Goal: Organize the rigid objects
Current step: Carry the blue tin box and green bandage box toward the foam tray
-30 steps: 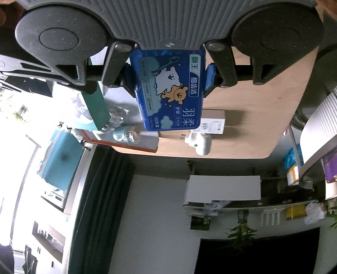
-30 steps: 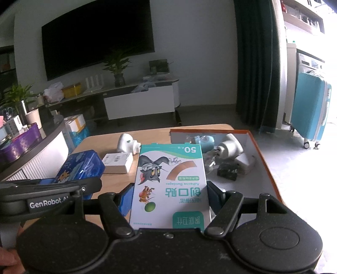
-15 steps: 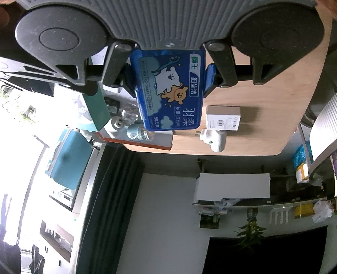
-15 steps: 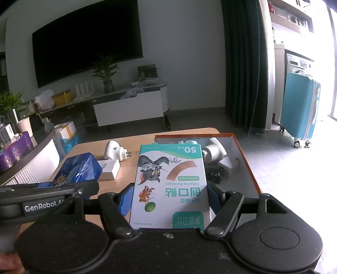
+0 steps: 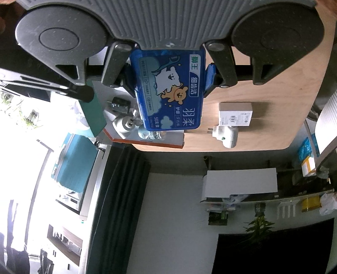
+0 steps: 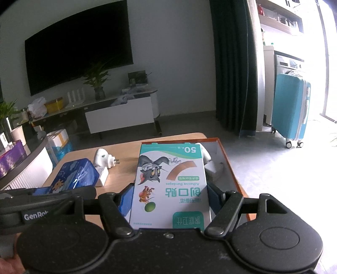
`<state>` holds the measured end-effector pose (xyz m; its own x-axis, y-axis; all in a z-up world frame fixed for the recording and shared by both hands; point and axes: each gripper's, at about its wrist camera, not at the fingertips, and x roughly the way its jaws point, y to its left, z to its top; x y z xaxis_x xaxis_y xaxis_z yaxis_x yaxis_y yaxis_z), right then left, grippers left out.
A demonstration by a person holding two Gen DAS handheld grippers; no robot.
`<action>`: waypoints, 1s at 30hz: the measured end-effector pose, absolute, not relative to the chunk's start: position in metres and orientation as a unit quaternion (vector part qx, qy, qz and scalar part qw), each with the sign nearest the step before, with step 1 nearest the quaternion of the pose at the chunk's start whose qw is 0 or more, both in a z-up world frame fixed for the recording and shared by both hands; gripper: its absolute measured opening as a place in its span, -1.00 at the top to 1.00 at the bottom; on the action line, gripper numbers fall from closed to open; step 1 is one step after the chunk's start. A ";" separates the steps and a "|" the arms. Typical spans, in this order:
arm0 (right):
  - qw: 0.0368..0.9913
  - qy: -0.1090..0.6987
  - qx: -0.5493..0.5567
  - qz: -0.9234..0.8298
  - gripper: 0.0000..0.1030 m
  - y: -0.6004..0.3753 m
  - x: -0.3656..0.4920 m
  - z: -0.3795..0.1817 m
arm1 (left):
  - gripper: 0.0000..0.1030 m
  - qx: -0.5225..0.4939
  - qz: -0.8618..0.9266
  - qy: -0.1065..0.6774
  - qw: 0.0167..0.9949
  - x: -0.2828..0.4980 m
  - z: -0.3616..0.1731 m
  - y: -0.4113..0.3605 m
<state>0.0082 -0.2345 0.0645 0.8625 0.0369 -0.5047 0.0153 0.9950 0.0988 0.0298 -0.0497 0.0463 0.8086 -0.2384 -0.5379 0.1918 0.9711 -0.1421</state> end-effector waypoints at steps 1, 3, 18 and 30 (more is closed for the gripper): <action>0.964 0.261 0.050 0.004 -0.62 -0.236 0.008 0.065 | -0.21 -0.040 -0.114 0.288 0.950 0.030 0.046 -0.052; 0.964 0.259 0.051 0.000 -0.62 -0.239 0.007 0.066 | -0.21 -0.038 -0.117 0.289 0.949 0.031 0.046 -0.056; 0.965 0.253 0.060 -0.029 -0.62 -0.261 0.009 0.067 | -0.21 -0.029 -0.140 0.293 0.945 0.041 0.046 -0.082; 0.963 0.260 0.060 -0.042 -0.62 -0.268 0.021 0.064 | -0.21 -0.027 -0.149 0.305 0.940 0.049 0.040 -0.094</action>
<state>0.0208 -0.2685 0.0636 0.8616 -0.0506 -0.5050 0.1124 0.9893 0.0926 0.0491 -0.0936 0.0395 0.7690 -0.2970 -0.5660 0.2645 0.9540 -0.1412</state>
